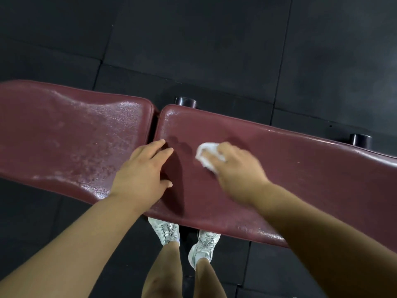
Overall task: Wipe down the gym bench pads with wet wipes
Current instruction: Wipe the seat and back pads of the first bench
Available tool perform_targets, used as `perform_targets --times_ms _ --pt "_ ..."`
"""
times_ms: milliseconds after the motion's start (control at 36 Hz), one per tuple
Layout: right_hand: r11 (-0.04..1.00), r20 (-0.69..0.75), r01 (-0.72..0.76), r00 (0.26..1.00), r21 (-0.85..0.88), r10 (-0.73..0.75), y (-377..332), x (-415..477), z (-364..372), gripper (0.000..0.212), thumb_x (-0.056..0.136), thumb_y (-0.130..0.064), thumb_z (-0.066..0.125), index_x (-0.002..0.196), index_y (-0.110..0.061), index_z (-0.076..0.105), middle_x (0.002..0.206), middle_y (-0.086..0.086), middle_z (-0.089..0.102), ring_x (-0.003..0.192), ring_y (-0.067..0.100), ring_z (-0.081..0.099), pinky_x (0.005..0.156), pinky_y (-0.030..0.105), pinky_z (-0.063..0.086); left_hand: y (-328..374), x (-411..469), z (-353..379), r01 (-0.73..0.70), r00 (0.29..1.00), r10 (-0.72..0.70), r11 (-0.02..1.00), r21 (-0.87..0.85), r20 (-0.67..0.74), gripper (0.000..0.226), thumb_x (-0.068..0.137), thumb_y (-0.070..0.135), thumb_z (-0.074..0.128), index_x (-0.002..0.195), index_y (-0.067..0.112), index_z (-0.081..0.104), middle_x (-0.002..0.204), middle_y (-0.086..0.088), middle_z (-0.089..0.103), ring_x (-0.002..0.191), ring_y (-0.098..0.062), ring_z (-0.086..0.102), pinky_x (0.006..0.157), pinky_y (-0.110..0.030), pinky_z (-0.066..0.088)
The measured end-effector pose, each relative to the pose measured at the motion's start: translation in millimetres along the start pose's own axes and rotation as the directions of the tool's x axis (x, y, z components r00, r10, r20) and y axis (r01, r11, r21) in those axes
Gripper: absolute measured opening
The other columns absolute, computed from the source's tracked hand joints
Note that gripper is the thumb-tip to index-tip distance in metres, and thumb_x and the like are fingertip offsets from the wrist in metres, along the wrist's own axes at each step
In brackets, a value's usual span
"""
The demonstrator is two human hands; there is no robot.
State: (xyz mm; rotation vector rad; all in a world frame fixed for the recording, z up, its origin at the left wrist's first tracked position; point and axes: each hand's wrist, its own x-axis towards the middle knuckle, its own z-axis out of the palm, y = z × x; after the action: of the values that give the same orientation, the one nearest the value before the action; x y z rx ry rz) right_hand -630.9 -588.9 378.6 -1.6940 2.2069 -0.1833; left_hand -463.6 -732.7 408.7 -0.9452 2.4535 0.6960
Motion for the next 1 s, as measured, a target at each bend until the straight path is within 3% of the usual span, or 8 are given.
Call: perform_targets --times_ms 250,444,500,667,750,833,889,1000 --pt "0.649 -0.221 -0.717 0.61 0.256 0.761 6 30 -4 0.035 0.096 -0.023 0.044 0.131 -0.024 0.046 0.111 0.007 0.037 0.082 0.031 0.051 0.068 0.03 0.032 -33 -5 3 0.021 0.998 -0.026 0.995 0.094 0.049 0.081 0.085 0.048 0.06 0.15 0.025 0.017 0.158 0.012 0.0 0.145 -0.008 -0.007 0.118 -0.031 0.015" --pt "0.98 0.007 -0.127 0.992 0.155 0.128 -55 31 17 0.054 0.081 -0.011 0.054 0.133 -0.023 0.048 0.106 0.01 0.044 0.076 0.034 0.054 0.058 0.037 0.048 -37 -5 5 -0.007 0.999 0.005 0.998 0.066 0.04 0.078 0.086 0.045 0.06 0.15 0.026 0.018 0.158 0.011 0.0 0.145 -0.009 -0.007 0.119 -0.032 0.014" --pt "0.999 -0.045 -0.02 0.999 0.05 0.022 -38 31 6 0.047 0.076 -0.011 0.061 0.123 -0.019 0.058 0.099 0.008 0.045 0.065 0.032 0.053 0.049 0.034 0.043 -38 -6 5 -0.014 0.999 0.012 0.998 0.057 0.04 0.079 0.087 0.045 0.06 0.15 0.025 0.017 0.158 0.011 -0.002 0.145 -0.009 -0.008 0.118 -0.033 0.015" --pt "0.822 -0.173 -0.55 0.804 0.148 0.569 9 51 -14 0.034 0.098 -0.027 0.043 0.132 -0.023 0.045 0.103 0.006 0.037 0.068 0.027 0.044 0.062 0.035 0.042 -42 -6 7 -0.008 0.999 0.007 0.999 0.031 0.032 0.078 0.087 0.048 0.058 0.15 0.028 0.016 0.157 0.014 -0.005 0.144 -0.007 -0.011 0.118 -0.034 0.018" --pt "0.81 -0.216 -0.567 0.781 0.151 0.587 -17 59 -1 0.039 0.093 -0.015 0.048 0.131 -0.009 0.046 0.112 0.017 0.04 0.072 0.035 0.051 0.059 0.033 0.039 -46 -7 6 -0.026 0.999 0.026 1.0 -0.008 0.026 0.075 0.087 0.042 0.061 0.149 0.027 0.021 0.157 0.014 0.0 0.144 -0.007 -0.007 0.118 -0.034 0.019" --pt "0.911 -0.122 -0.409 0.903 0.049 0.411 -62 58 14 0.034 0.086 -0.008 0.048 0.12 -0.008 0.046 0.107 0.012 0.041 0.081 0.034 0.057 0.059 0.03 0.042 -50 -10 3 -0.033 0.999 0.031 0.997 -0.075 -0.03 0.071 0.084 0.032 0.068 0.145 0.023 0.033 0.156 0.009 0.015 0.144 -0.011 0.007 0.116 -0.037 0.025" --pt "0.999 0.096 -0.02 0.995 0.029 0.018 -81 46 22 0.042 0.081 -0.009 0.041 0.122 -0.014 0.048 0.109 0.011 0.047 0.079 0.031 0.057 0.058 0.032 0.048 -55 -13 0 -0.006 0.998 0.0 0.996 -0.093 -0.064 0.067 0.085 0.03 0.067 0.144 0.021 0.037 0.155 0.006 0.018 0.143 -0.016 0.012 0.115 -0.038 0.027" --pt "0.941 0.144 0.332 0.936 -0.067 -0.32 -59 53 12 0.044 0.078 -0.014 0.042 0.118 -0.02 0.06 0.1 0.006 0.045 0.063 0.026 0.054 0.048 0.031 0.043 -74 -16 -2 0.073 0.993 -0.077 0.996 -0.051 -0.086 0.07 0.086 0.033 0.064 0.147 0.02 0.031 0.156 0.003 0.014 0.142 -0.02 0.011 0.114 -0.039 0.027"
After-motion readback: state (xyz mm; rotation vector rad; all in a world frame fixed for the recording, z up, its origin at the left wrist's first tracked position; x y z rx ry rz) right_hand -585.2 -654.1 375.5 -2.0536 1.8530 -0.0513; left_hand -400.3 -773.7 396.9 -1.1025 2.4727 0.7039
